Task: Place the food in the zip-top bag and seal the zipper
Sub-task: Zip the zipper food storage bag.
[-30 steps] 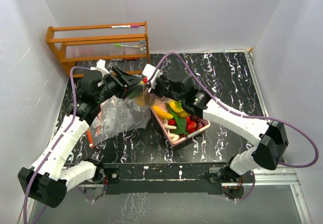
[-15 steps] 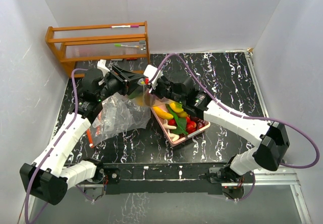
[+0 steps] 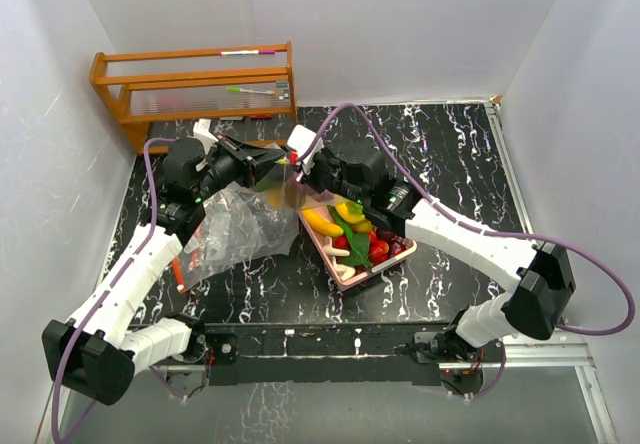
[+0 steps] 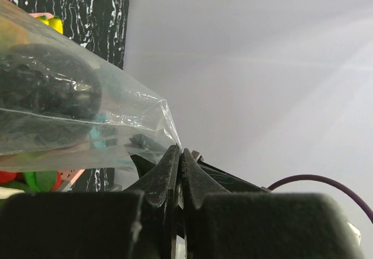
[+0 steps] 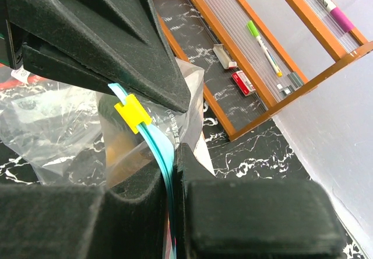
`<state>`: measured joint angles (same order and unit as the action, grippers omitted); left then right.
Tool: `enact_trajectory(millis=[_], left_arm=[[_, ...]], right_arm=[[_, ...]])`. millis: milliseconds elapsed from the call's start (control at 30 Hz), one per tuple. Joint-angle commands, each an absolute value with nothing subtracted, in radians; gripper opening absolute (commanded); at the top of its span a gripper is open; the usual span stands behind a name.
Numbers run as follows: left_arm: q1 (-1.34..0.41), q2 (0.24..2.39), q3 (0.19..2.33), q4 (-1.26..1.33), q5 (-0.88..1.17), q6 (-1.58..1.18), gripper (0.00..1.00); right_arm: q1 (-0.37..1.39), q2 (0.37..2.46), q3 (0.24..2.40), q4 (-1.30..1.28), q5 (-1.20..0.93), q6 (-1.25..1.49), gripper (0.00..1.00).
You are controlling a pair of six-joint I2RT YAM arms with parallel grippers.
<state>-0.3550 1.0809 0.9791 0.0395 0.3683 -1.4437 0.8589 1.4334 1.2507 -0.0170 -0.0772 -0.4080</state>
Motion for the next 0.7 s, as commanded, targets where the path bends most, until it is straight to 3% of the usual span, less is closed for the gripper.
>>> enact_trajectory(millis=[0, 300, 400, 600, 667], left_arm=[[-0.352, 1.077, 0.968, 0.153, 0.409, -1.452, 0.0], [-0.351, 1.069, 0.959, 0.171, 0.355, -1.305, 0.0], [-0.351, 1.038, 0.98, 0.078, 0.316, -1.124, 0.45], [-0.357, 0.949, 1.03, -0.173, 0.1, -0.69, 0.91], [-0.359, 0.93, 1.025, -0.178, 0.073, -0.567, 0.97]], right_arm=[[0.859, 1.391, 1.262, 0.043, -0.079, -0.391, 0.08], [0.859, 1.371, 1.262, -0.006, -0.038, -0.399, 0.08], [0.859, 1.38, 1.269, -0.016, -0.04, -0.38, 0.08], [0.859, 1.397, 1.305, -0.073, -0.056, -0.391, 0.08], [0.858, 1.4, 1.322, -0.091, -0.062, -0.394, 0.08]])
